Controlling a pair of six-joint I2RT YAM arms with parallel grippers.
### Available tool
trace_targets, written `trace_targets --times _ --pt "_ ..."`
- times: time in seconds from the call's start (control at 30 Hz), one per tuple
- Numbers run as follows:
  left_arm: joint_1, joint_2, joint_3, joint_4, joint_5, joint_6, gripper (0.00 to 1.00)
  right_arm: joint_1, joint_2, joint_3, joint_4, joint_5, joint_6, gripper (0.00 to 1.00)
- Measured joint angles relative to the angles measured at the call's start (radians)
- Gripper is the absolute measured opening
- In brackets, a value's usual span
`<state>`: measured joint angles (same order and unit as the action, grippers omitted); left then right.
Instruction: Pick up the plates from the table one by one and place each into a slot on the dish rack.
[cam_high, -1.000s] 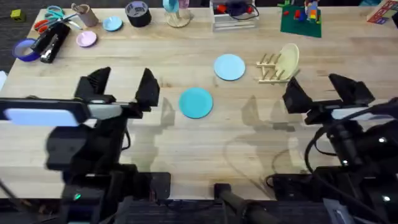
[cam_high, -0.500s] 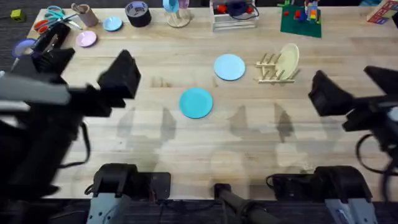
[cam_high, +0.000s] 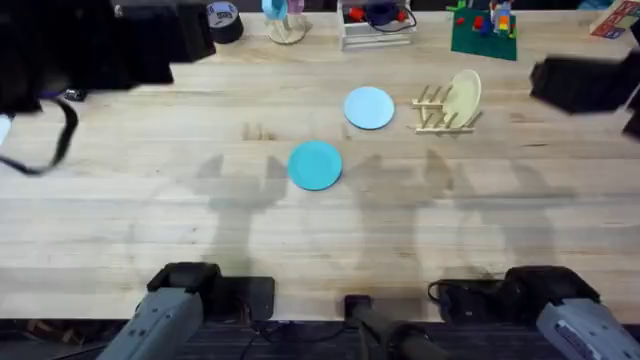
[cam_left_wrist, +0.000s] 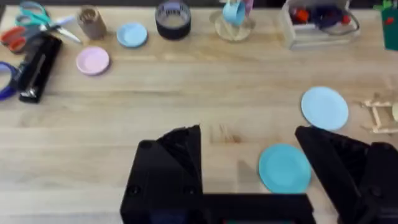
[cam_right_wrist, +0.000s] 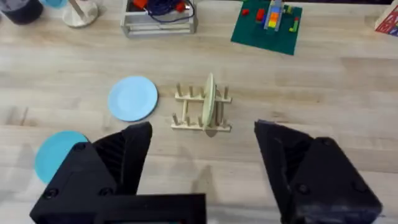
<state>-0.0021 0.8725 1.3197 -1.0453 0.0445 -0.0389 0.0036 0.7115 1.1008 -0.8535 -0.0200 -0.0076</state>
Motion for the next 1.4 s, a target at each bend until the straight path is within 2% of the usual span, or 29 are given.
trace_targets --times 0.2,0.37,0.5,0.7,0.73,0.87,0.9,0.93,1.27,1.4 --pt "0.0 0.194 0.204 -0.185 0.017 -0.003 0.93 0.0 0.177 0.207 -0.142 -0.003 0.0 0.992" --pt "0.0 0.294 0.32 -0.269 0.019 -0.003 0.93 0.0 0.298 0.321 -0.253 -0.003 0.0 0.992" --pt "0.0 0.315 0.348 -0.281 0.019 -0.003 0.93 0.0 0.376 0.367 -0.302 -0.003 0.0 0.994" --pt "0.0 0.316 0.349 -0.282 0.019 -0.004 0.924 0.0 0.428 0.369 -0.279 -0.003 0.0 0.995" --pt "0.0 0.316 0.349 -0.282 0.02 -0.006 0.831 0.0 0.431 0.37 -0.276 -0.003 0.0 0.995" --pt "0.0 0.316 0.349 -0.279 0.027 -0.006 0.21 0.0 0.434 0.37 -0.277 -0.003 0.0 0.995" --pt "0.0 0.316 0.349 -0.279 0.033 -0.005 0.111 0.0 0.434 0.371 -0.277 -0.003 0.0 0.995" --pt "0.0 0.316 0.349 -0.279 0.042 -0.003 0.059 0.0 0.434 0.371 -0.276 -0.003 0.0 0.995" --pt "0.0 0.316 0.349 -0.279 0.16 -0.004 0.042 0.0 0.434 0.372 -0.277 -0.003 0.0 0.995" --pt "0.0 0.32 0.35 -0.3 0.232 -0.004 0.04 0.0 0.434 0.372 -0.277 -0.003 0.0 0.995"
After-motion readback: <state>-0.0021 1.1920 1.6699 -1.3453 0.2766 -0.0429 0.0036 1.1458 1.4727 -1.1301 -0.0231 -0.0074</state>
